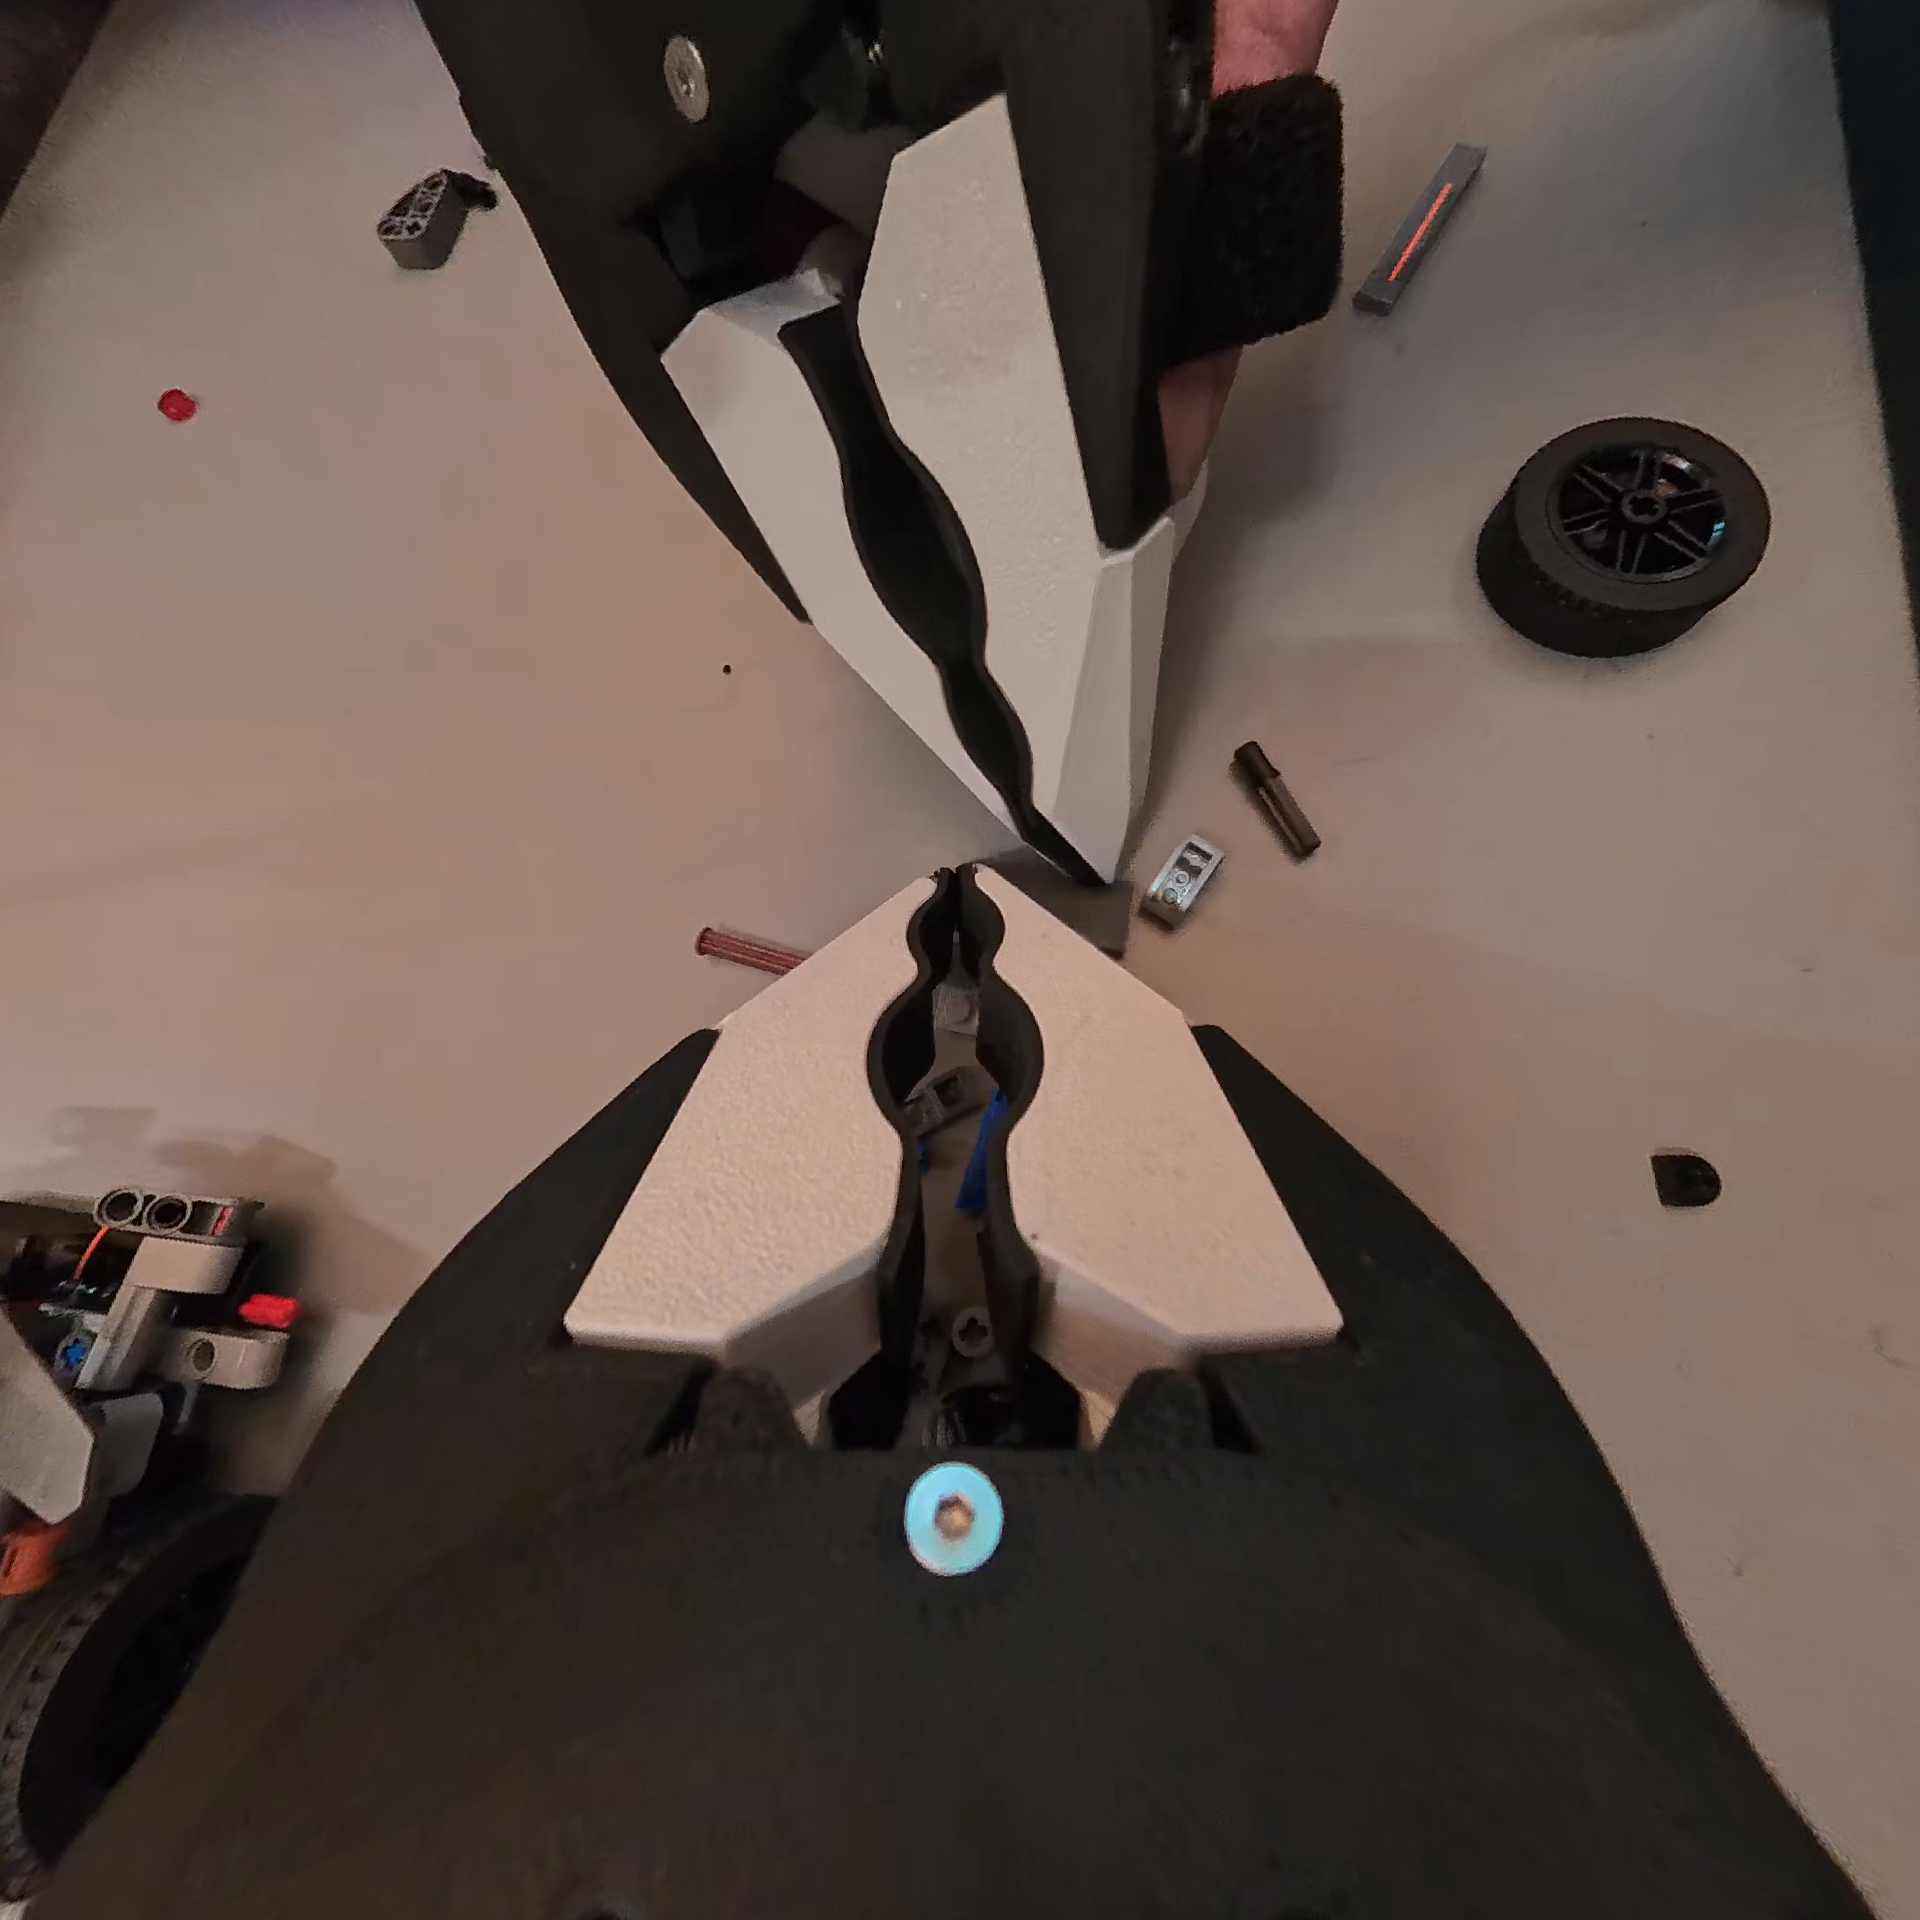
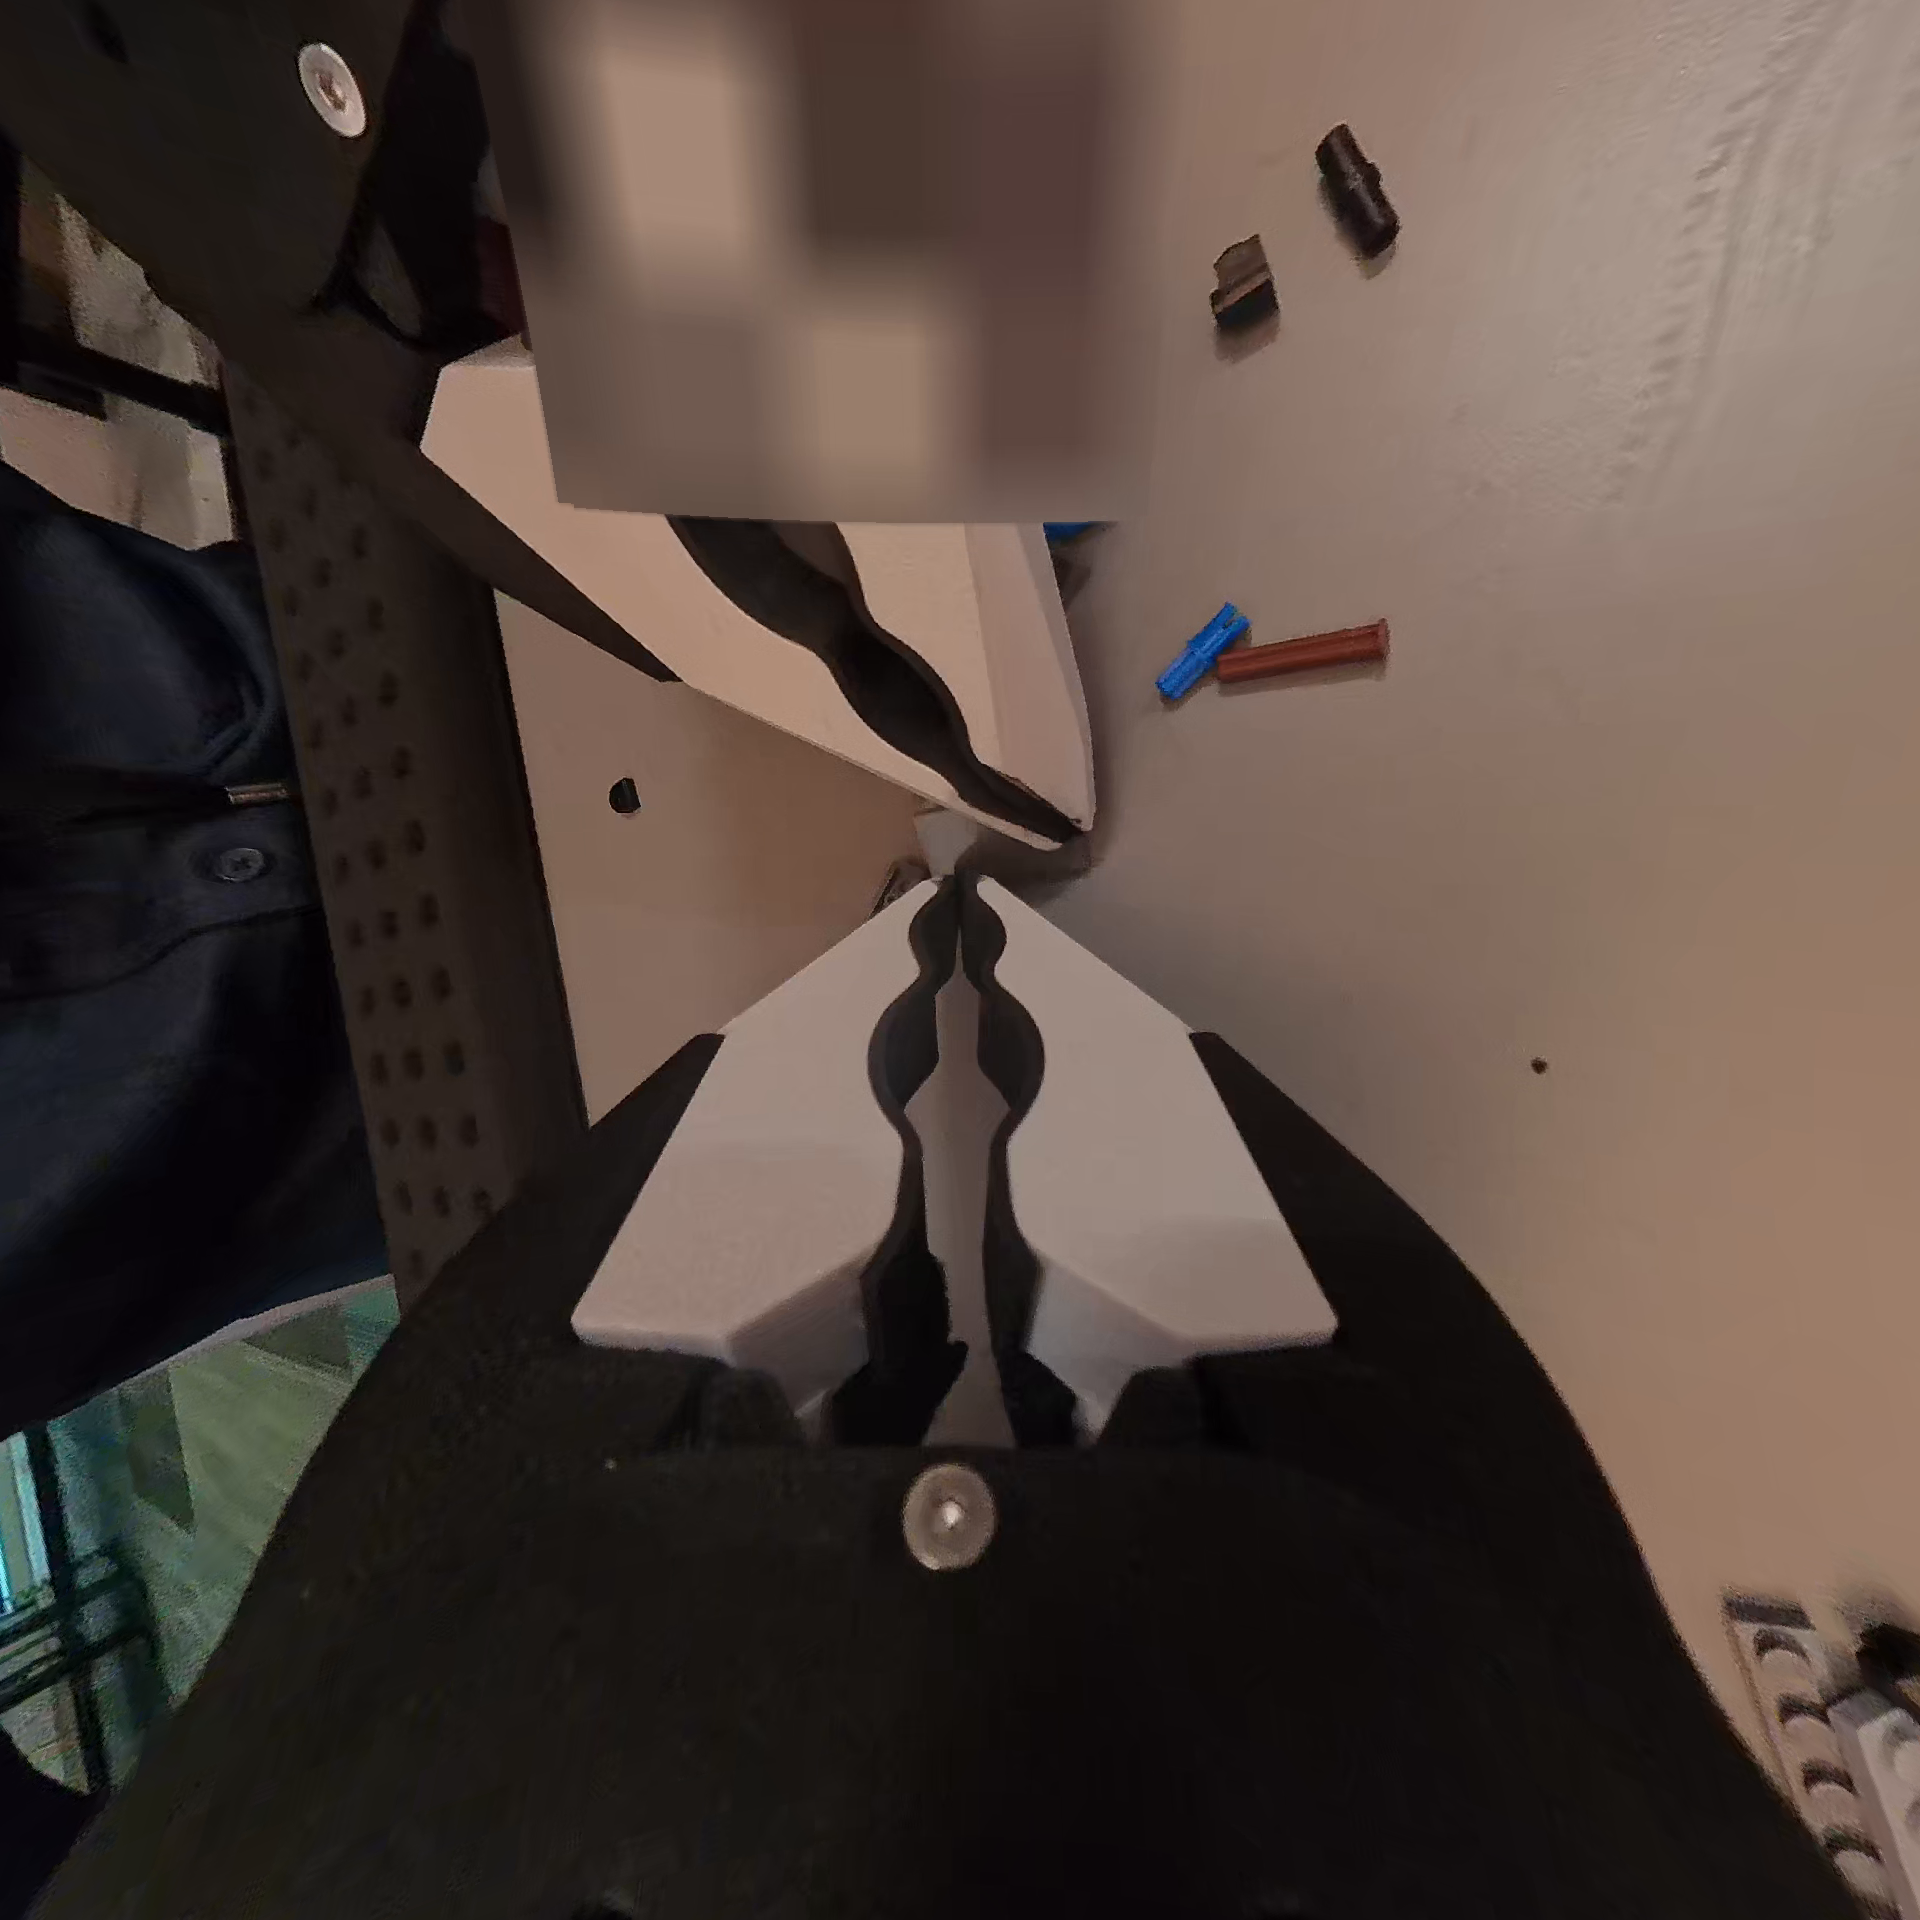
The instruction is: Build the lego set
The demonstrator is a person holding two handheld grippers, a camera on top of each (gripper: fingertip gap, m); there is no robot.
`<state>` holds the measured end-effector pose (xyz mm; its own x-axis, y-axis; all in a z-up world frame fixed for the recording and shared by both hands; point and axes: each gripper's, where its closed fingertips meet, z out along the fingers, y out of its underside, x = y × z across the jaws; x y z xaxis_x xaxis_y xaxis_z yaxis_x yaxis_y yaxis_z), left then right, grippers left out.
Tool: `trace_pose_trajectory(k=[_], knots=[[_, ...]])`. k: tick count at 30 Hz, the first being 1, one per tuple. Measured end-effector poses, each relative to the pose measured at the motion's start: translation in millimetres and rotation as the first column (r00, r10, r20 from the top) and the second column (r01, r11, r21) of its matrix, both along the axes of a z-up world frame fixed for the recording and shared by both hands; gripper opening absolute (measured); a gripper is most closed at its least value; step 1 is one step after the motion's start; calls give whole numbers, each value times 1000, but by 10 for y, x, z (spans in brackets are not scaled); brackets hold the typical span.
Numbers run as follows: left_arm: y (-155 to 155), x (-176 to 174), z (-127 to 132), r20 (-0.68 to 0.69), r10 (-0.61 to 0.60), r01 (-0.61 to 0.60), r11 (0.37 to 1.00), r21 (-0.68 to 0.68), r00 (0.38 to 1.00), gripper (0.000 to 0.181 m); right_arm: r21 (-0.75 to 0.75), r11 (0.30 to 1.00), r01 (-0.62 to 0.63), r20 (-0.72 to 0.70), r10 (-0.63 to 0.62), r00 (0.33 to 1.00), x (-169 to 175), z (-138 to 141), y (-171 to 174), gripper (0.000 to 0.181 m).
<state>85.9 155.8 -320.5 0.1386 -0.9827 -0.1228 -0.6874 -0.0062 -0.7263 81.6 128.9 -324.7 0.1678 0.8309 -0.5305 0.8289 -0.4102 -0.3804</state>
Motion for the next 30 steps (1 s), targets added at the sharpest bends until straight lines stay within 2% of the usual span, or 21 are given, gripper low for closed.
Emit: trace_pose_trajectory(k=[3,9,11,15,26,30], knots=[[24,-20,20,4,6,-6,1000,5,1000,0,10,1000,-13,4,13,1000,7,8,-8,0],[-30,-59,158,35,-36,37,999,-26,999,0,7,1000,3,-80,-2,997,-27,167,36,0],[-85,-80,132,15,-64,64,997,-53,998,0,22,1000,-9,-73,11,997,-38,146,24,0],[-93,-161,18,-79,-90,90,996,-4,993,0,61,998,-17,-58,20,998,-53,90,46,0],[-98,-163,81,-57,-101,102,995,10,993,0,107,994,-21,-58,27,998,-84,58,75,0],[-142,-204,5,-107,-128,129,992,6,986,0,112,994,-19,-62,26,998,-97,54,79,0]])
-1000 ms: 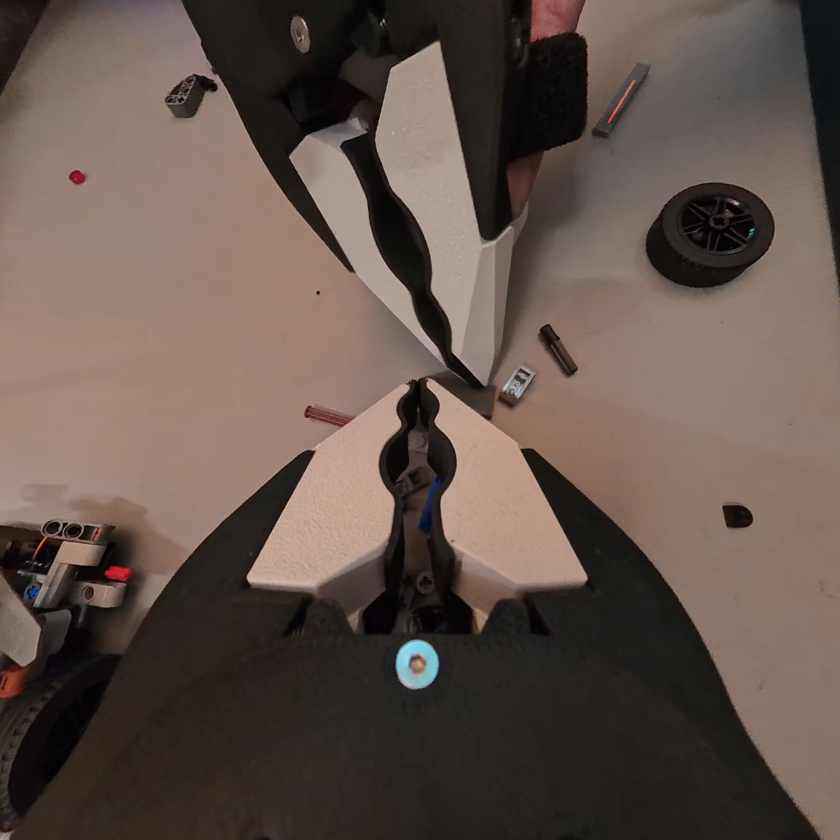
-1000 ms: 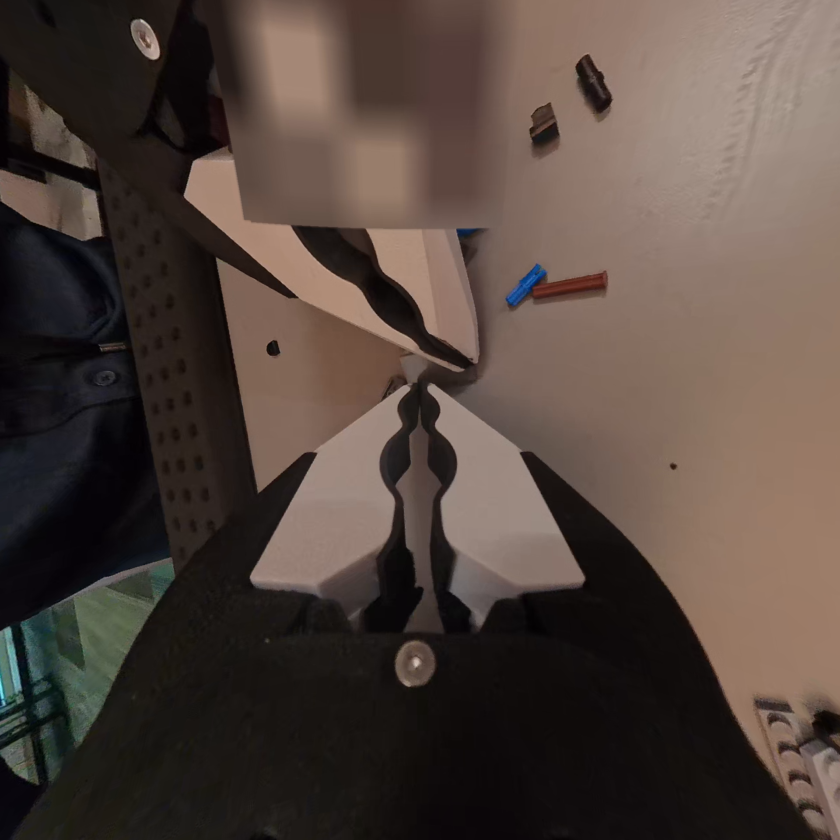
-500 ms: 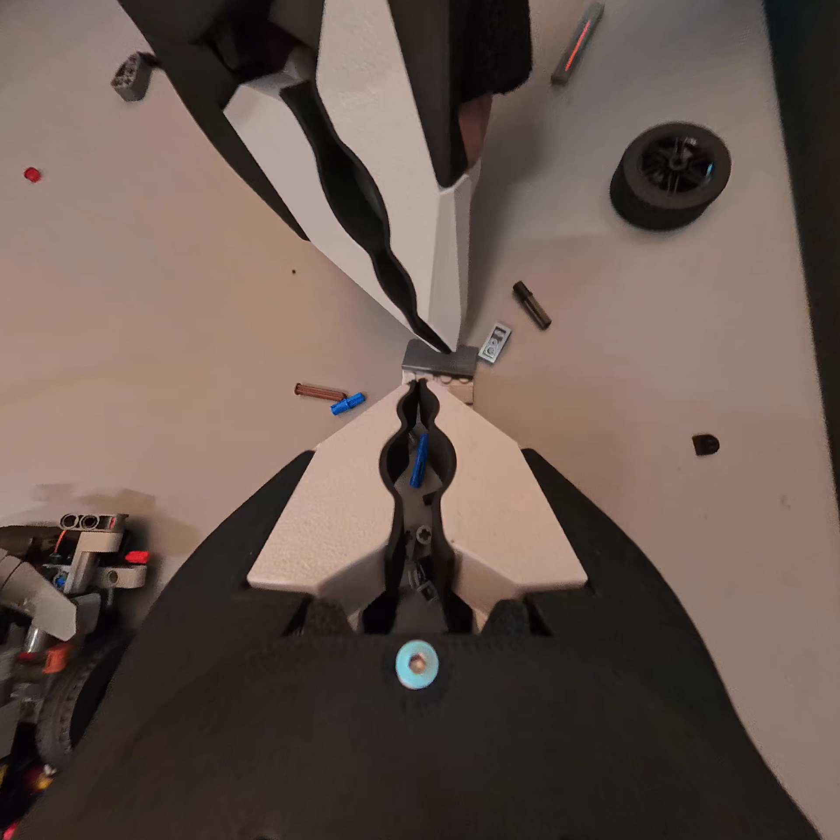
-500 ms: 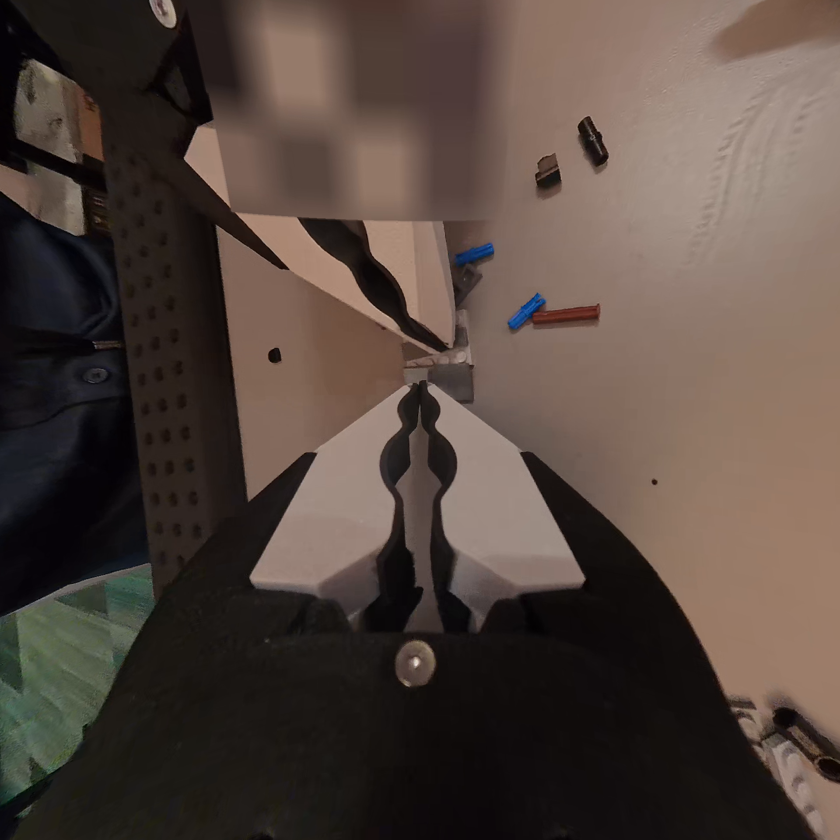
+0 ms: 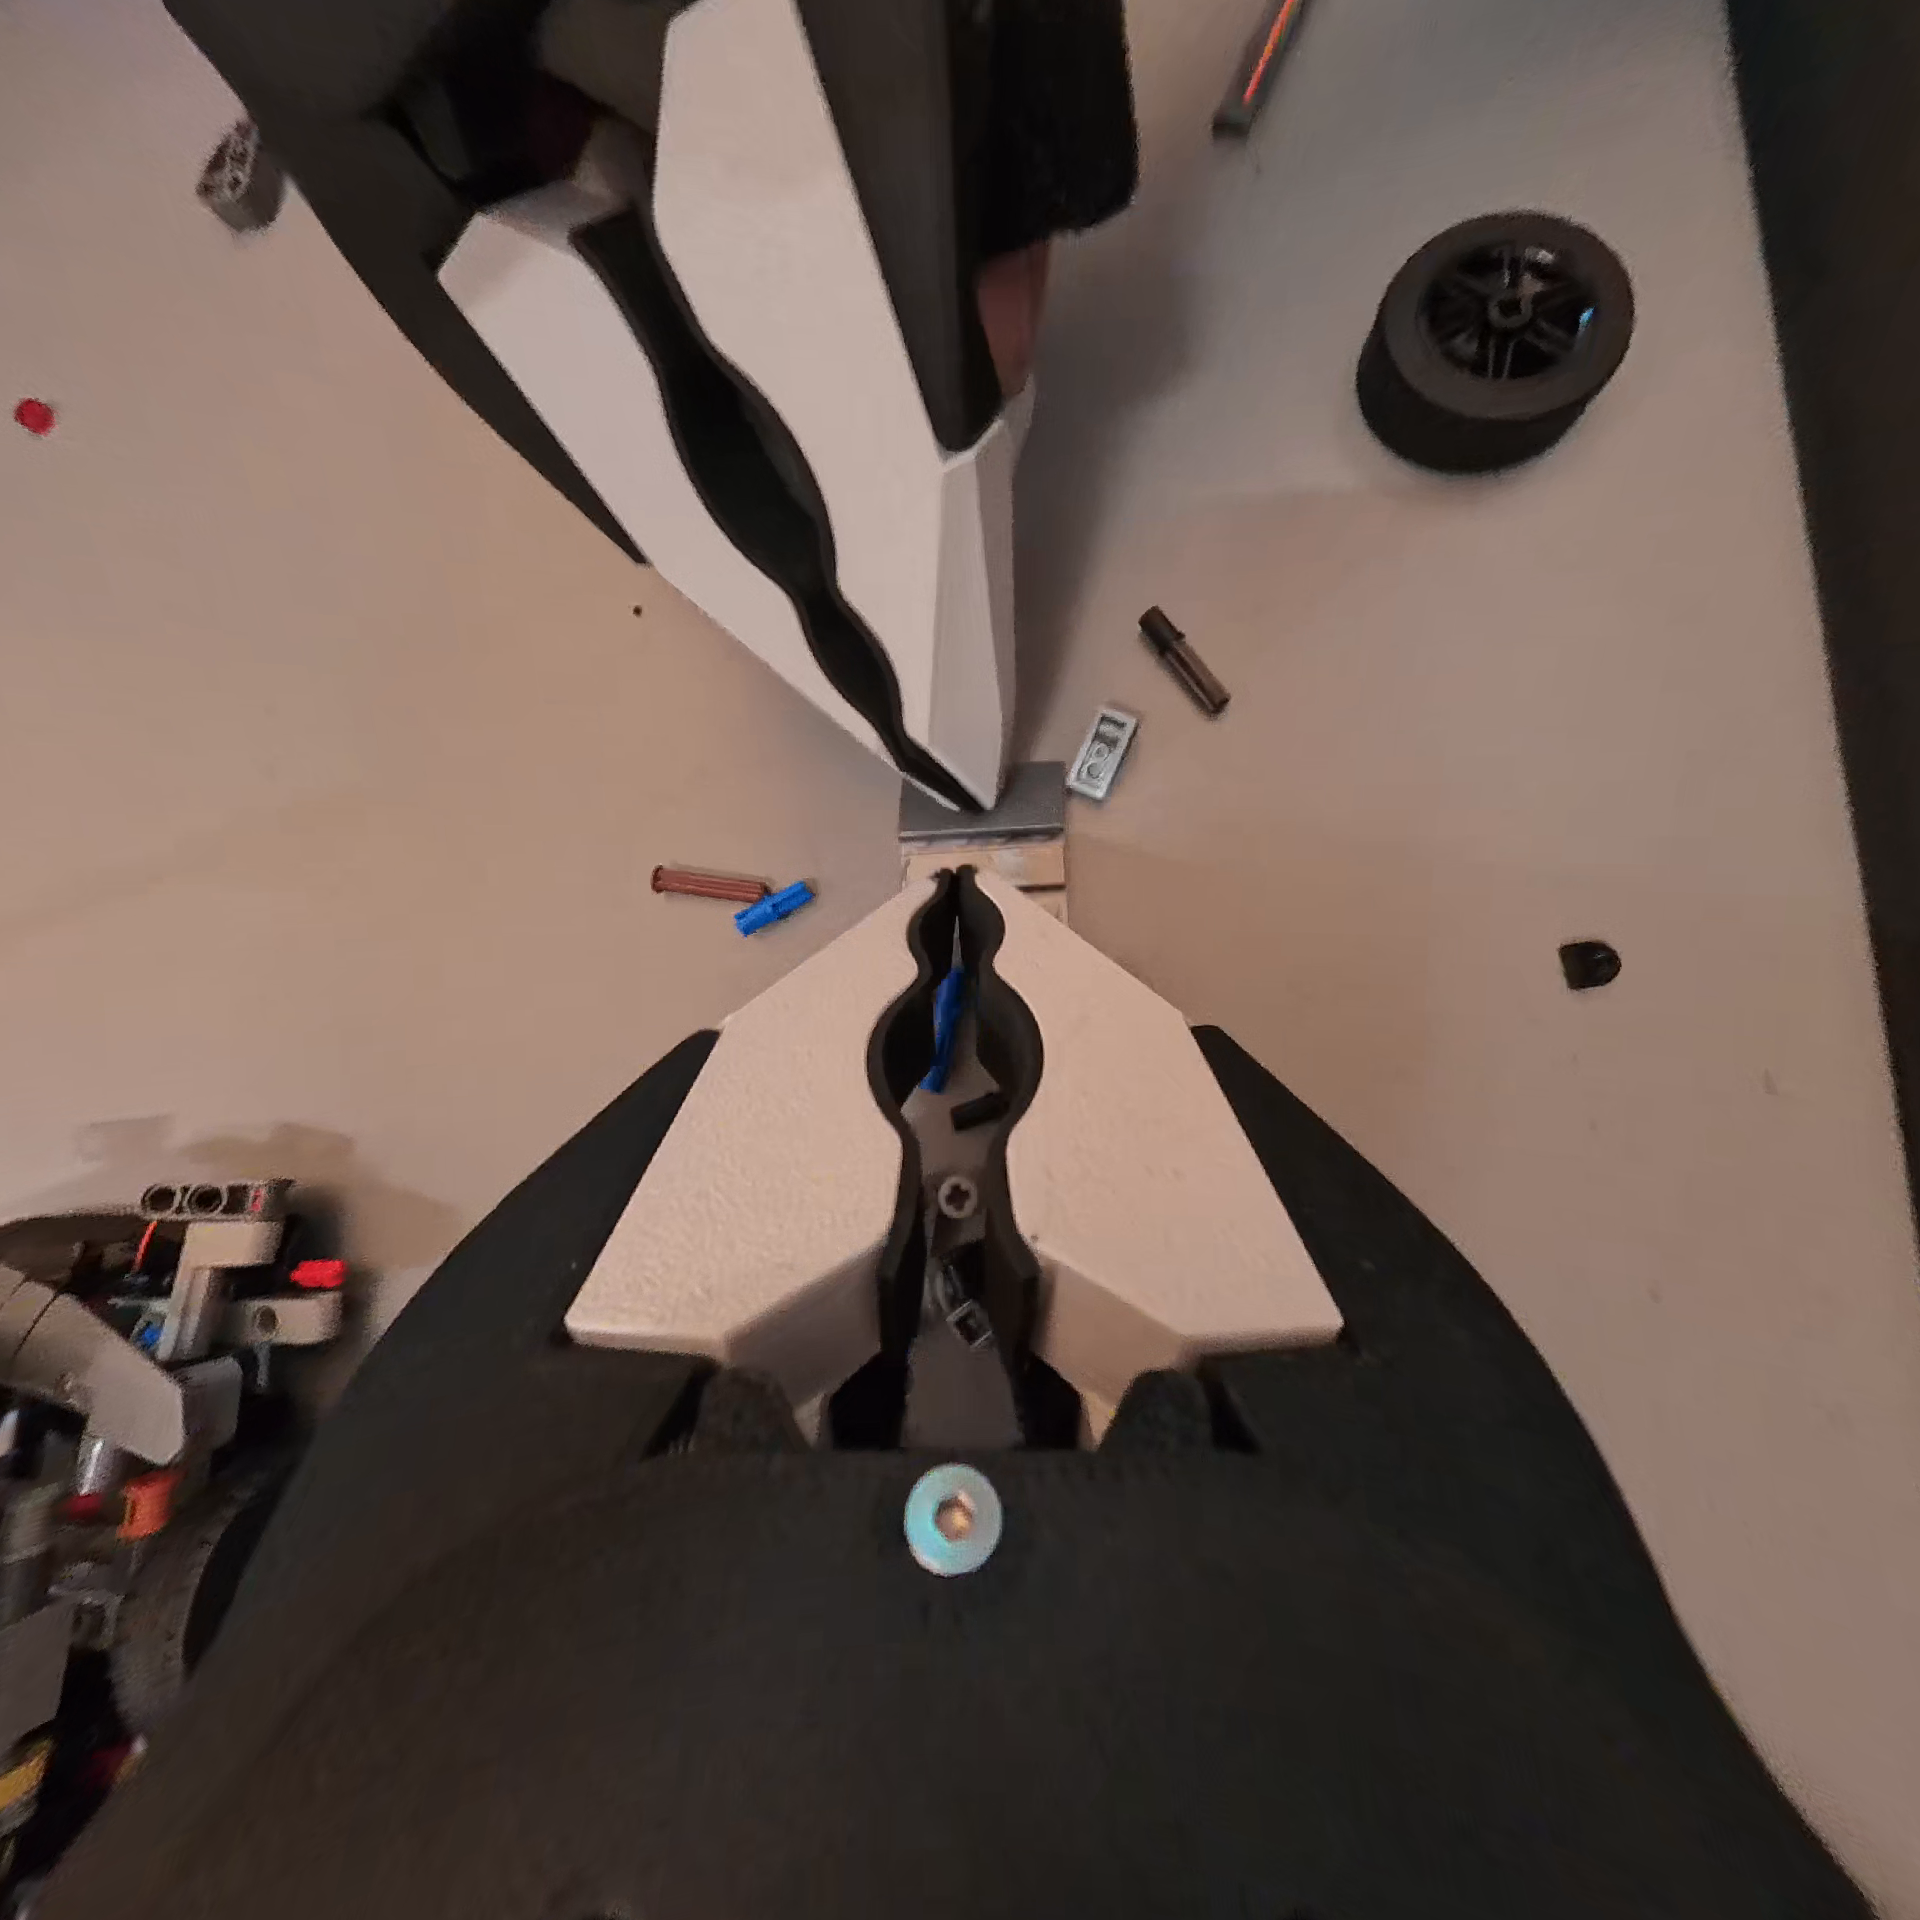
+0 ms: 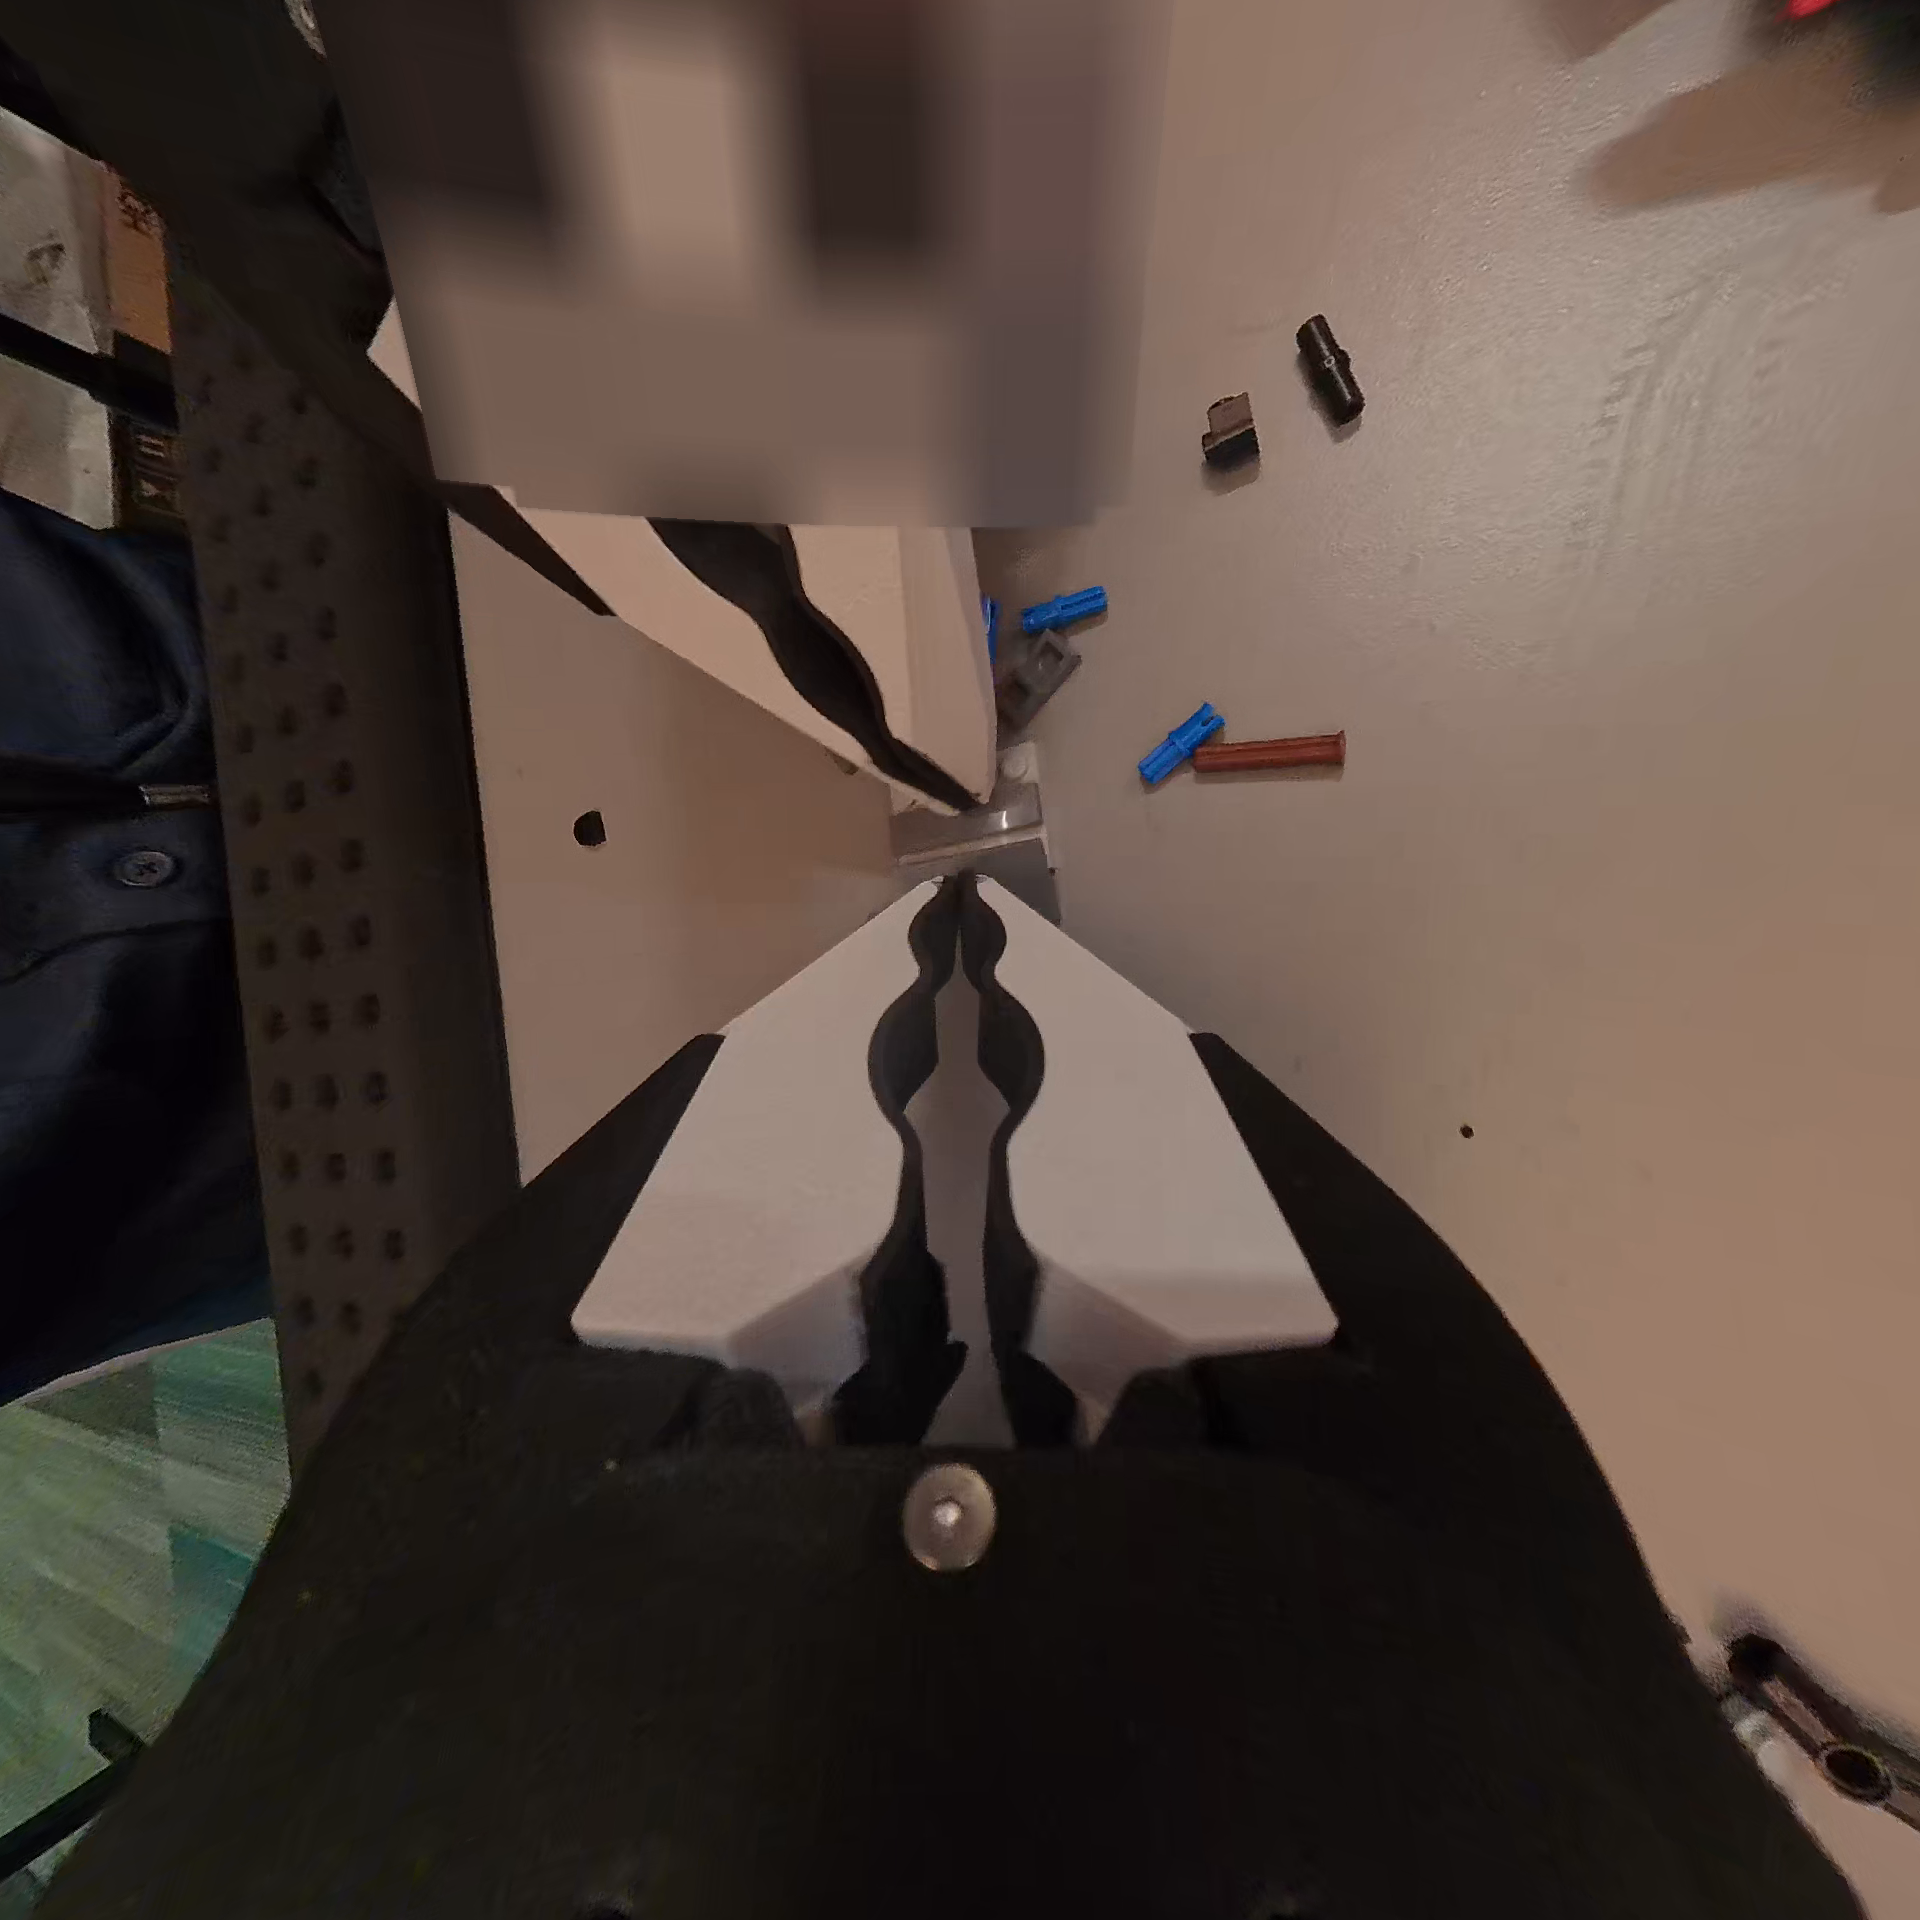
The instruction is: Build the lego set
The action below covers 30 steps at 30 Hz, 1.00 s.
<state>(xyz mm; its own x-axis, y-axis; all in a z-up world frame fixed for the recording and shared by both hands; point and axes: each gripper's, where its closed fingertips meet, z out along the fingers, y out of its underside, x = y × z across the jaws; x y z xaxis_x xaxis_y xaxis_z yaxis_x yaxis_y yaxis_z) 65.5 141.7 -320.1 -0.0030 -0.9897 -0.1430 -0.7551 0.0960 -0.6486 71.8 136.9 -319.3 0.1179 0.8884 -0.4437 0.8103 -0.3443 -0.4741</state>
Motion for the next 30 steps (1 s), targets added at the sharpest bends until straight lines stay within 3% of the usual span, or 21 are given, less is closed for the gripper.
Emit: trace_pose_trajectory(k=[30], knots=[[-9,19,-17,-14,-6,6,999,43,1000,0,41,999,13,-9,-12,1000,-43,97,4,0]])
